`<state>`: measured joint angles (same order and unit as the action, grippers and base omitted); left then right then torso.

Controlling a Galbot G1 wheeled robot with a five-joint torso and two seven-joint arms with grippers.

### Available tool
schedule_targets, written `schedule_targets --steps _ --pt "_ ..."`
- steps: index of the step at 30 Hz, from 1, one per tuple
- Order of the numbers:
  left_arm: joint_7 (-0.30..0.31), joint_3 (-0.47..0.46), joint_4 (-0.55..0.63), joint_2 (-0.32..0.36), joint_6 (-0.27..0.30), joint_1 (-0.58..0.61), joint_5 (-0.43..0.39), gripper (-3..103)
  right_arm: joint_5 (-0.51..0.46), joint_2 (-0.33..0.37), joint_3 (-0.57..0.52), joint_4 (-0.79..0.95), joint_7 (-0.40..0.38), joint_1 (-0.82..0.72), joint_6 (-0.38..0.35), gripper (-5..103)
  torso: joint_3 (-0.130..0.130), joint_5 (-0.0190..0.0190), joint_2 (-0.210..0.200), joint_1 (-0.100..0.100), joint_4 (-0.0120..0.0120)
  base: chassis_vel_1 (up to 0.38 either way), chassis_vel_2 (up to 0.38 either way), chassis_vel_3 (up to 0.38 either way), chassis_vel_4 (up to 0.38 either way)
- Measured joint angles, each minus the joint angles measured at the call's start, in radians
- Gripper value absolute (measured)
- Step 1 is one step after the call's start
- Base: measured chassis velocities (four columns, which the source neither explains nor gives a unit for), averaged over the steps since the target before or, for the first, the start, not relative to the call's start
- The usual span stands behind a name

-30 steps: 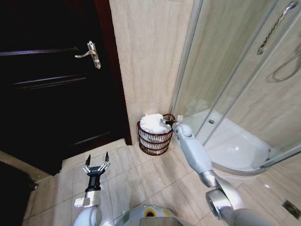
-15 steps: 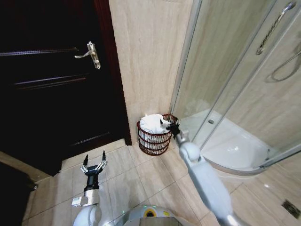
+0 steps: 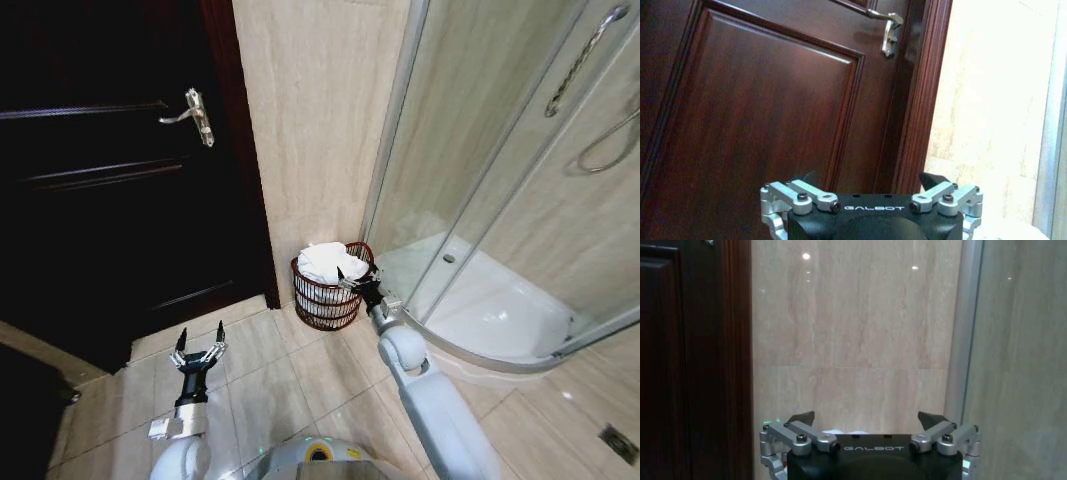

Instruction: Discard the used towel into the hamper.

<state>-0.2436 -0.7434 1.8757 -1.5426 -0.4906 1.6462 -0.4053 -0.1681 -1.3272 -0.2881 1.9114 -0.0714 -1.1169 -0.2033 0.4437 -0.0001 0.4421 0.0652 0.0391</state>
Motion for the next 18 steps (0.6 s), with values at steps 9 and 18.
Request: schedule_targets --steps 9,18 --pt "-0.002 -0.006 0.002 0.018 0.015 -0.002 0.003 100 -0.001 -0.027 0.002 0.018 0.025 -0.04 -0.006 100 0.0 0.0 0.0 0.0 -0.0001 0.024 0.028 0.032 0.033" --pt "-0.004 -0.014 0.026 0.005 0.03 0.016 0.033 100 -0.032 0.007 -0.014 0.027 0.039 -0.048 -0.018 100 0.0 0.0001 0.0 0.0 0.0 0.084 0.096 0.099 0.079"
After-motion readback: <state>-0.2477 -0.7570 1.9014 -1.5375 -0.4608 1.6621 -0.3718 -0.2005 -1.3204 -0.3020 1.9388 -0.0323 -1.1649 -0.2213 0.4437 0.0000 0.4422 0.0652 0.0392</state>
